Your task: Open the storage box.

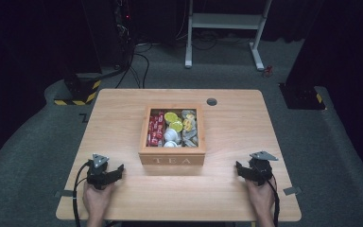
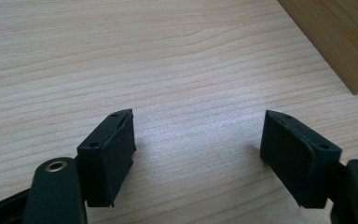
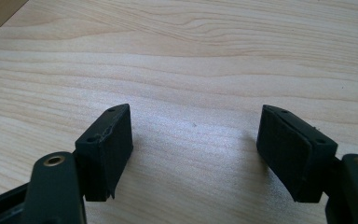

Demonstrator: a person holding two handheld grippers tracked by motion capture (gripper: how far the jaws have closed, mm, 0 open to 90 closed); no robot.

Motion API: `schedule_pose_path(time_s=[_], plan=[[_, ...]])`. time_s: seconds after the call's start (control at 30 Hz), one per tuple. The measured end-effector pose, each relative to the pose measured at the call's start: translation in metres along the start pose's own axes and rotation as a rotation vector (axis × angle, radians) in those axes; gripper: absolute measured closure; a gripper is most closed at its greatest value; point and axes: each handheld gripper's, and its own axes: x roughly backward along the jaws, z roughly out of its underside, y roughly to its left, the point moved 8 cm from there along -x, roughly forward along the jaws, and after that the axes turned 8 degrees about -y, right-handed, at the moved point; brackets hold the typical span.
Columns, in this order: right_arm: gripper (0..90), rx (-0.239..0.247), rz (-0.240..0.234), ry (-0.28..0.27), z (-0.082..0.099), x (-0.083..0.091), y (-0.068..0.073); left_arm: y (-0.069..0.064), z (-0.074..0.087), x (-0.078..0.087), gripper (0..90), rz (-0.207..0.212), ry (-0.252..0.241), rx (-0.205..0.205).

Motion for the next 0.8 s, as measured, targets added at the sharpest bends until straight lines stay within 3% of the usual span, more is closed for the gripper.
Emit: schedule_pose_path(time_s=[0.37,0.8], plan=[[26.5,-0.002,0.005,0.001,0.0002,0.0003,0.0000,0.0001,-0.0001,0.0000,26.5,0.000,-0.002,0.006],[34.0,-0.009,0.009,0.007,0.0005,0.0032,-0.0011,-0.0002,-0.0002,-0.0002,25.4,0.007,-0.003,0.008]])
